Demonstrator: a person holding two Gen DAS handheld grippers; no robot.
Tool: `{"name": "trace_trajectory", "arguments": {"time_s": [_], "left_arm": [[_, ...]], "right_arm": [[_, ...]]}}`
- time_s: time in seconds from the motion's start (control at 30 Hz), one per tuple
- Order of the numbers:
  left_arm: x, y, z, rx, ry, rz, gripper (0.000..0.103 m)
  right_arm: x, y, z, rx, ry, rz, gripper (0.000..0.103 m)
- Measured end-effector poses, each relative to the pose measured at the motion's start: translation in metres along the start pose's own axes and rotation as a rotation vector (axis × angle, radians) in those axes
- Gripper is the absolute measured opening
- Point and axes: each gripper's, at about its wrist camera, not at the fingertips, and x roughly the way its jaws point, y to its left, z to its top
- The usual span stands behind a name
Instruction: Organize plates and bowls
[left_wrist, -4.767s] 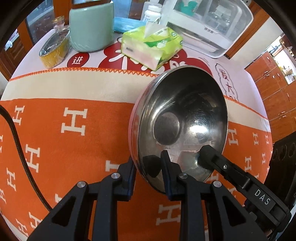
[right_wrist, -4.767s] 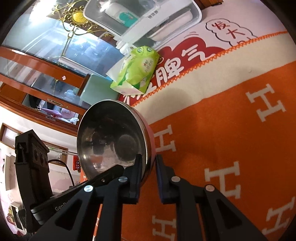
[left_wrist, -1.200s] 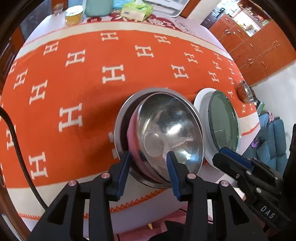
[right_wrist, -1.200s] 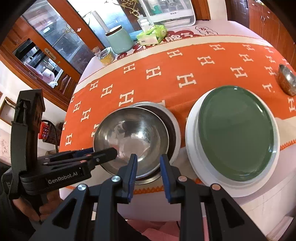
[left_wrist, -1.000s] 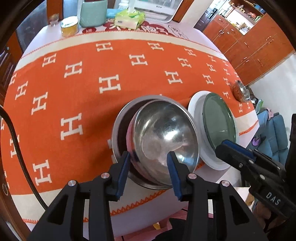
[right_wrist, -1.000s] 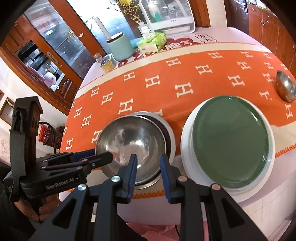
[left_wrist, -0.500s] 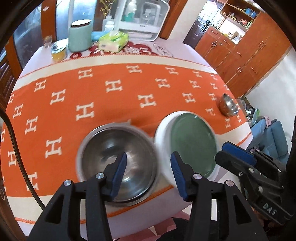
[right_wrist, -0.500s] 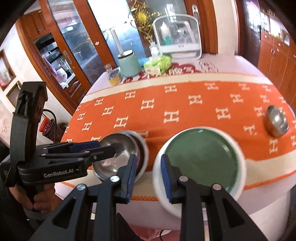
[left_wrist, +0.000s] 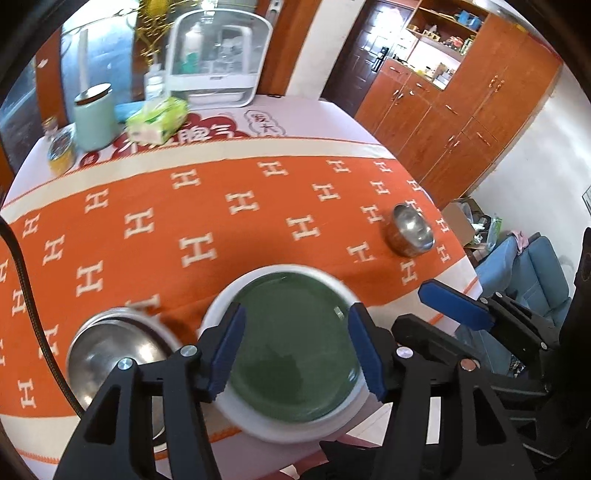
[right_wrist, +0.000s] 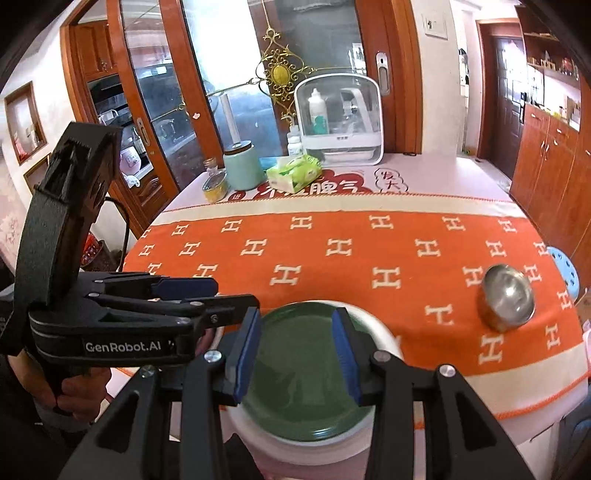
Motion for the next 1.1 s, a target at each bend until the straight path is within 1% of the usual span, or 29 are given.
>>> {"name": "trace_trajectory", "arguments": {"time_s": [0.07, 0.2, 0.37, 0.5, 0.7, 0.87, 1.1], "left_arm": [[0.008, -0.013, 0.007, 0.006, -0.008, 0.001, 0.058], [0.025, -0.037, 0.021, 0.003, -0.030, -0.004, 0.063], [0.047, -0.064, 0.034, -0.010, -0.047, -0.012, 0.063], [0.063, -0.086, 0.043, -0.014, -0.053, -0.017, 0.066], [0.087, -0.112, 0.055, -0.020, -0.057, -0.018, 0.068], [0.113, -0.135, 0.068, -0.021, -0.039, -0.022, 0.068], [0.149, -0.162, 0.088, -0.007, -0.014, -0.021, 0.069]], "right_arm": [[-0.002, -0.014, 0.001, -0.005, -0.006, -0.001, 0.041], [-0.004, -0.047, 0.005, -0.012, -0.020, -0.007, 0.048], [-0.007, -0.082, 0.008, -0.024, -0.033, -0.018, 0.051], [-0.011, -0.108, 0.010, -0.034, -0.044, -0.027, 0.056], [-0.012, -0.146, 0.012, -0.037, -0.043, -0.048, 0.057], [-0.010, -0.178, 0.016, -0.029, -0.039, -0.071, 0.057], [0.001, -0.220, 0.021, -0.003, -0.012, -0.100, 0.057]]}}
